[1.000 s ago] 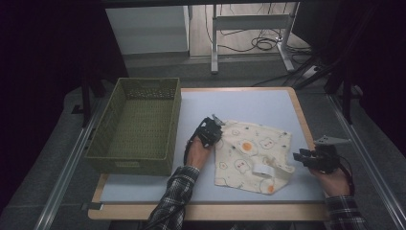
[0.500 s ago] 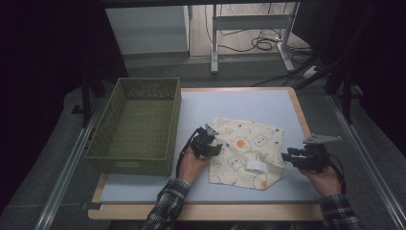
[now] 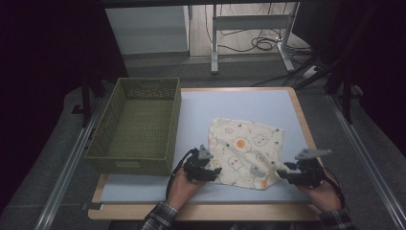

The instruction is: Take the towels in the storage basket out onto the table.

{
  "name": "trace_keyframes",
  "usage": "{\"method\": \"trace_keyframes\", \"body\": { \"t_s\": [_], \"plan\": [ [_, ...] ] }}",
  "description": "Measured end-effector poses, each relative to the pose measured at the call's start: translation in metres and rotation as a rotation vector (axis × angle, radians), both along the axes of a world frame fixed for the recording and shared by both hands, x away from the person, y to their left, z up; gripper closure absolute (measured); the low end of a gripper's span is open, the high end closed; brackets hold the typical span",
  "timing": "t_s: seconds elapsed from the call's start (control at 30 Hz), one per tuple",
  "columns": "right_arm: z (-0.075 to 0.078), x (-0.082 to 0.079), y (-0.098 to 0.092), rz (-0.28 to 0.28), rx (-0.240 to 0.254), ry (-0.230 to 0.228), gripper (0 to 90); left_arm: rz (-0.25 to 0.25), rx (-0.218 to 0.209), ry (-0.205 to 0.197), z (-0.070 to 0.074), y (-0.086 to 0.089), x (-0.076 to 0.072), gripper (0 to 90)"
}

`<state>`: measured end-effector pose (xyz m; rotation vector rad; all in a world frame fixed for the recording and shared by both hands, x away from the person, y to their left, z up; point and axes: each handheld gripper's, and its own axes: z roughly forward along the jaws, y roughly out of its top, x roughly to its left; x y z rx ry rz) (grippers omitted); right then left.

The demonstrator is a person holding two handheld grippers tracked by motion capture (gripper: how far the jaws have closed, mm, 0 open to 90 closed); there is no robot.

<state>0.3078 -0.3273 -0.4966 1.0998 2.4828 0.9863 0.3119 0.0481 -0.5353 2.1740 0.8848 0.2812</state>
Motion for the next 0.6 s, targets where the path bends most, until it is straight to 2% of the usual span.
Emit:
{"method": "trace_keyframes", "body": {
  "t_s": [0.03,0.07,0.17,0.27,0.3,0.33,0.37,0.4,0.43,0.47,0.6],
  "plan": [
    [-0.001,-0.011,-0.008,-0.010,-0.010,0.005,51.5,-0.011,-0.009,0.007,-0.001,0.002,-0.004,36.0],
    [-0.001,-0.011,-0.008,-0.010,-0.010,0.005,51.5,-0.011,-0.009,0.007,-0.001,0.002,-0.004,37.4],
    [0.000,-0.029,-0.022,-0.034,-0.003,0.004,51.5,-0.018,-0.017,0.000,-0.003,0.005,-0.012,41.4],
    [0.003,-0.031,-0.025,-0.040,0.022,-0.001,51.5,-0.017,-0.012,-0.009,-0.004,0.004,-0.014,46.2],
    [0.004,-0.030,-0.025,-0.040,0.028,-0.008,51.5,-0.023,-0.001,-0.018,-0.003,0.002,-0.017,54.0],
    [0.004,-0.030,-0.025,-0.040,0.028,-0.008,51.5,-0.023,-0.001,-0.018,-0.003,0.002,-0.017,58.3],
    [0.004,-0.029,-0.024,-0.040,0.027,-0.013,51.5,-0.030,-0.001,-0.015,-0.003,0.001,-0.018,58.3],
    [0.003,-0.028,-0.023,-0.040,0.029,-0.011,51.6,-0.033,-0.002,-0.014,-0.003,0.001,-0.019,64.6],
    [0.001,-0.026,-0.021,-0.038,0.031,-0.005,52.0,-0.060,-0.014,-0.005,-0.002,0.000,-0.020,82.0],
    [0.001,-0.026,-0.021,-0.038,0.031,-0.005,52.0,-0.060,-0.014,-0.005,-0.002,0.000,-0.020,86.7],
    [-0.004,-0.026,-0.019,-0.034,0.030,0.003,52.0,-0.057,0.005,0.001,0.002,0.006,-0.023,88.0]
  ]
}}
